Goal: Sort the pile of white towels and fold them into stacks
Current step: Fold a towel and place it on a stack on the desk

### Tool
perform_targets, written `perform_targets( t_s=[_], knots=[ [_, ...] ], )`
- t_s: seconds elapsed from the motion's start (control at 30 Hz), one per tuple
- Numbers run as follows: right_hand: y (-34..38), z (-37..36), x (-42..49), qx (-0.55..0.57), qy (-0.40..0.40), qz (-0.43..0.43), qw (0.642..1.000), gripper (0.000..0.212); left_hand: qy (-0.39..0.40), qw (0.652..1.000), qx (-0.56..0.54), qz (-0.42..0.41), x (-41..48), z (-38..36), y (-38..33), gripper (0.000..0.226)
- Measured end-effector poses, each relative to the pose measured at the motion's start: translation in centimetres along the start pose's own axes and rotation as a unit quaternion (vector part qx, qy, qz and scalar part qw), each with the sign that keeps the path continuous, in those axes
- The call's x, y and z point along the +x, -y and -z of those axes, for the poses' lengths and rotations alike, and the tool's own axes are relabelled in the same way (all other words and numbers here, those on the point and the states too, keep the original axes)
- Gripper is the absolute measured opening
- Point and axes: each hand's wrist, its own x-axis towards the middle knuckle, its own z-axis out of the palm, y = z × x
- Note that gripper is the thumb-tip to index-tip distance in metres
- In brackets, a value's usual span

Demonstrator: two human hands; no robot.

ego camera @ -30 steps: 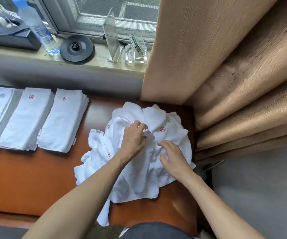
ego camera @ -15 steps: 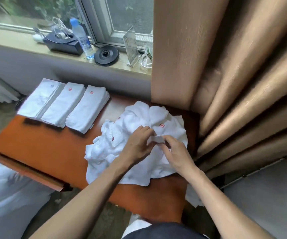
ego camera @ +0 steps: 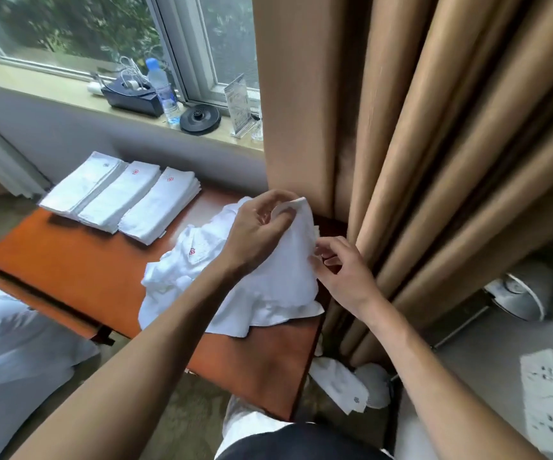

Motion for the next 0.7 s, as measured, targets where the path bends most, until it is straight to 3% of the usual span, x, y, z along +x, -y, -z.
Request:
perform_targets(
  t_s=[0.1,0.2,0.33,0.53,0.63,0.7],
  knots=[
    [-0.1,1.5,-0.3,-0.030,0.010,0.003,0.999,0.013,0.006,1.000,0.008,-0.014,-0.6,-1.2,-1.6,0.012],
    [-0.3,2.6,-0.9,-0.007,0.028,-0.030,0.999,0.024,-0.031,0.997,0.056,-0.040,-1.2,-1.6,-2.4,0.009],
    [-1.8,3.9,-2.3,-0.061,0.020,-0.042,0.997,0.035,-0.106,0.990,0.087,-0.038,-2.4,-0.8,-2.3,0.009],
    [-3.8,6.2,-3.7,-0.115,-0.028,-0.078,0.990,0.026,-0.175,0.981,0.088,-0.005,-4.2,-0.9,-0.9,0.006],
    [-3.9,6.9,-4.1,-0.237,-0.058,-0.088,0.966,0.031,-0.203,0.972,0.121,0.019,-5.1,-0.3,0.0,0.010],
    [-3.6,6.7,-4.2,-0.248,-0.067,-0.090,0.962,0.032,-0.231,0.961,0.144,0.041,-5.5,0.6,0.6,0.017]
  ],
)
